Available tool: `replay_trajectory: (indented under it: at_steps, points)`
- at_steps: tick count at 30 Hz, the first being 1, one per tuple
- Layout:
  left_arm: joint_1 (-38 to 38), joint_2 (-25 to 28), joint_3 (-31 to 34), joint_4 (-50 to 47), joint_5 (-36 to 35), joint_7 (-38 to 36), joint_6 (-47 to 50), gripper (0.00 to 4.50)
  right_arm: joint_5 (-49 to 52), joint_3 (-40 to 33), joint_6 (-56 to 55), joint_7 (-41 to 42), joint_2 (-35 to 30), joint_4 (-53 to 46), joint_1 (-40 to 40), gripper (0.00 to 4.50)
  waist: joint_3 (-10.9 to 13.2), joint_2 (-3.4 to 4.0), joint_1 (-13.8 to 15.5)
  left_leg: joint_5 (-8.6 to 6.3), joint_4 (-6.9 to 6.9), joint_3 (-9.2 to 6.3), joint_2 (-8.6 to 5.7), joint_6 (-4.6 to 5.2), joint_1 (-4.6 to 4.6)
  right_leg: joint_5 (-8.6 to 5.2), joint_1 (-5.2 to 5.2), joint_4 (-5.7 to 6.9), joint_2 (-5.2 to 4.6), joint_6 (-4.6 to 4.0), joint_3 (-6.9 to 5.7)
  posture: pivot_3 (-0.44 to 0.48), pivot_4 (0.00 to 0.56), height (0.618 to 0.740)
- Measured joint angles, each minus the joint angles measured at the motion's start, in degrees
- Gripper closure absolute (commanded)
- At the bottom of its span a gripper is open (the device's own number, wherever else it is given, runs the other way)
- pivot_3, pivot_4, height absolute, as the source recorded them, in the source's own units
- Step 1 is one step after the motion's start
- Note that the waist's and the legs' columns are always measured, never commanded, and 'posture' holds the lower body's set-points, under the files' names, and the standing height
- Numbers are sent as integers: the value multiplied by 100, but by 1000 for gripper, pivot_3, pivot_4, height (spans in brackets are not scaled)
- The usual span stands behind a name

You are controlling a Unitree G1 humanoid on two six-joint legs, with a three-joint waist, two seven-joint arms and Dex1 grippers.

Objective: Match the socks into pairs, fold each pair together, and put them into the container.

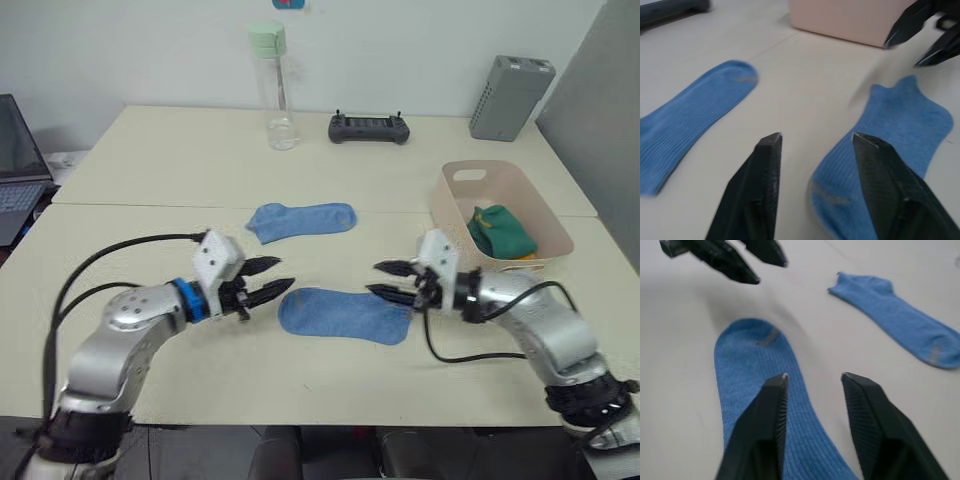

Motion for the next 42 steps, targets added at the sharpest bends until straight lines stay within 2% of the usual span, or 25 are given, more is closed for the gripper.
replay_trajectory:
  at_steps: [2, 4, 8, 12, 14, 19, 23, 27, 31, 37, 40, 42]
  points:
    - [-169, -80, -390, 243, 295, -172, -274, 3830, -220, 187, -215, -34, 165, 324, 15, 4410, 0, 1, -13, 0, -6, 0, 0, 0, -1, 5, -2, 4, 1, 8, -1, 0, 150, 740]
    - [-262, -148, -719, 515, 577, -282, -519, 4458, -343, 256, -390, -34, 319, 536, 18, 4500, 1, 1, -18, 0, -10, -4, 3, 0, -1, 5, -3, 8, 4, 7, -4, 0, 150, 740]
    - [-296, -236, -1035, 1009, 988, -380, -892, 4486, -688, 438, -676, 7, 184, 790, 232, 4500, 1, 1, -26, -1, -12, -9, 4, 1, -1, 3, -3, 9, 6, 6, -8, 0, 150, 740]
    - [-212, -92, -1082, 1271, 1284, -490, -1330, 4486, -763, 242, -1063, 169, -248, 721, 546, 4500, 0, 1, -14, 0, -8, -11, 3, 1, 2, 3, 5, 8, 5, 7, -8, 0, 150, 740]
    - [-130, -21, -971, 1344, 1272, -507, -1448, 4486, -704, 39, -1147, 242, -414, 695, 718, 4500, 0, 1, -4, 0, -4, -11, 3, 1, 9, -1, 12, 8, 4, 0, -7, 0, 150, 740]
    - [325, 1, -465, 1173, 724, -662, -1152, 4486, -366, -343, -1137, 569, -633, 479, 1126, 4500, 0, 1, -26, 0, 5, -10, 6, 2, 8, -3, 12, 10, 4, -4, -3, 0, 150, 740]
    - [583, 215, -420, 847, 658, -875, -1167, 4486, -163, -296, -941, 704, -528, 94, 1141, 4500, 0, 2, -47, 0, 4, -9, 10, 2, 9, -4, 8, 14, 5, -5, -5, 0, 150, 740]
    - [644, 271, -431, 921, 865, -839, -1280, 4486, -471, 20, -966, 676, -434, 169, 1130, 4500, 0, 2, -23, 0, 4, -6, 6, 1, 7, -9, 6, 9, 3, -15, -2, 0, 150, 740]
    - [654, 271, -408, 971, 891, -805, -1320, 4486, -631, 7, -1167, 703, -642, 164, 1207, 4500, 0, 1, 8, 0, 4, -4, 5, 1, 8, -9, 8, 9, 2, -15, -1, 0, 150, 740]
    - [834, 271, 130, 914, 349, -776, -679, 4486, -310, -627, -901, 837, -1107, -150, 1664, 4500, 0, 1, 0, 0, 5, -4, 8, 2, 8, -9, 8, 11, 2, -15, -2, 0, 150, 740]
    - [853, 92, 719, 707, -214, -405, -108, 4486, 296, -1243, -427, 548, -805, -506, 1840, 4500, 0, 1, -5, 0, 5, -8, 11, 2, 7, -6, 8, 15, 3, -9, -6, 0, 150, 740]
    - [812, -4, 1062, 713, -365, -79, 21, 4500, 476, -1642, -304, 259, -673, -669, 1826, 4124, 0, 1, -8, 0, 7, -8, 9, 1, 8, 0, 9, 14, 3, 1, -5, 0, 150, 740]
